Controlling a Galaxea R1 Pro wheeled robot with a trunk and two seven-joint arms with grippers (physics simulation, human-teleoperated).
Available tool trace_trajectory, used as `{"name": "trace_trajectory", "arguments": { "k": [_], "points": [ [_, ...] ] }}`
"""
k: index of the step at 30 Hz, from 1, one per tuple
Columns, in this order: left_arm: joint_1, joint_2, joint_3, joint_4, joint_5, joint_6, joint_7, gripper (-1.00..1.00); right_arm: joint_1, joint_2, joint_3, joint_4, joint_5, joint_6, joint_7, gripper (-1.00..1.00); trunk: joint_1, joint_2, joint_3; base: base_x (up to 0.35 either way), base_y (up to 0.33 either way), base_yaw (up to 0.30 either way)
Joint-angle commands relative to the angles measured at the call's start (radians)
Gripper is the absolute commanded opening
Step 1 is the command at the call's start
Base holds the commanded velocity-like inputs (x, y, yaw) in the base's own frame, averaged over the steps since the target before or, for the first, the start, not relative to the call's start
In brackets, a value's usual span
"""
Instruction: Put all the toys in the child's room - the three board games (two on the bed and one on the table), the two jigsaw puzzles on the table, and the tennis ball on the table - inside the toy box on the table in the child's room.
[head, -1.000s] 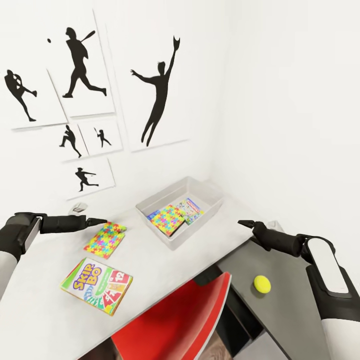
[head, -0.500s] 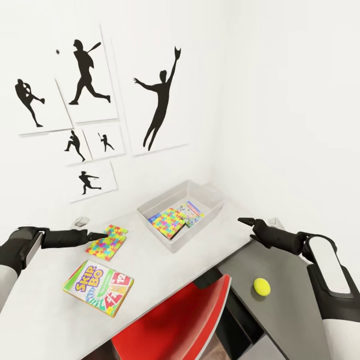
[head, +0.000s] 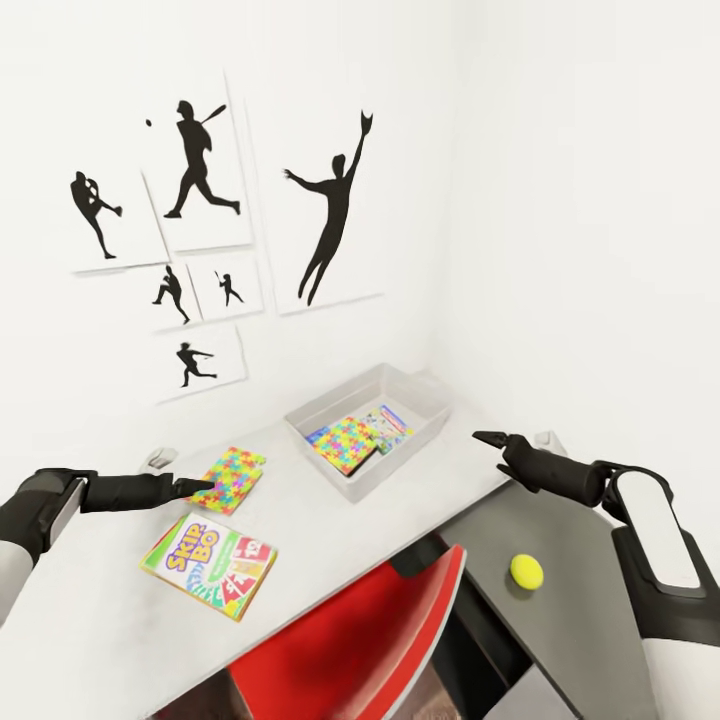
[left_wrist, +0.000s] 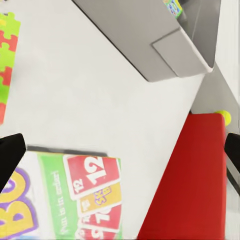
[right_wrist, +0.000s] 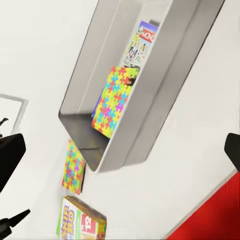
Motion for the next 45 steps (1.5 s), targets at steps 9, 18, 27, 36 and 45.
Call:
{"name": "trace_trajectory", "arguments": {
  "k": [9,18,27,36,45],
  "points": [
    [-0.001,-0.005,0.002,0.000,0.000,0.011,-0.003,1.00,-0.001,0.000,0.000,-0.066,-0.011,0.018,-0.012,1.00,0.000,-0.002,0.011,-0.058,0.000,0.067],
    [-0.001,-0.007,0.016,0.000,0.001,0.012,-0.003,1.00,0.093,0.001,-0.006,-0.074,-0.009,0.019,-0.008,1.00,0.000,-0.002,0.012,-0.001,0.000,0.008],
    [-0.001,-0.007,0.022,0.000,-0.001,0.013,-0.003,1.00,0.097,0.002,-0.004,-0.073,-0.008,0.015,-0.009,1.00,0.000,-0.002,0.012,-0.035,0.027,0.054],
    [-0.001,-0.007,0.025,0.000,0.000,0.013,-0.003,1.00,0.096,0.002,-0.002,-0.074,-0.008,0.011,-0.012,1.00,0.000,-0.002,0.012,-0.192,0.154,0.268],
    [-0.001,-0.007,0.028,0.000,-0.001,0.010,-0.003,1.00,0.097,0.004,0.005,-0.074,-0.008,0.010,-0.015,1.00,0.000,-0.002,0.012,-0.032,0.017,0.288]
  ]
}}
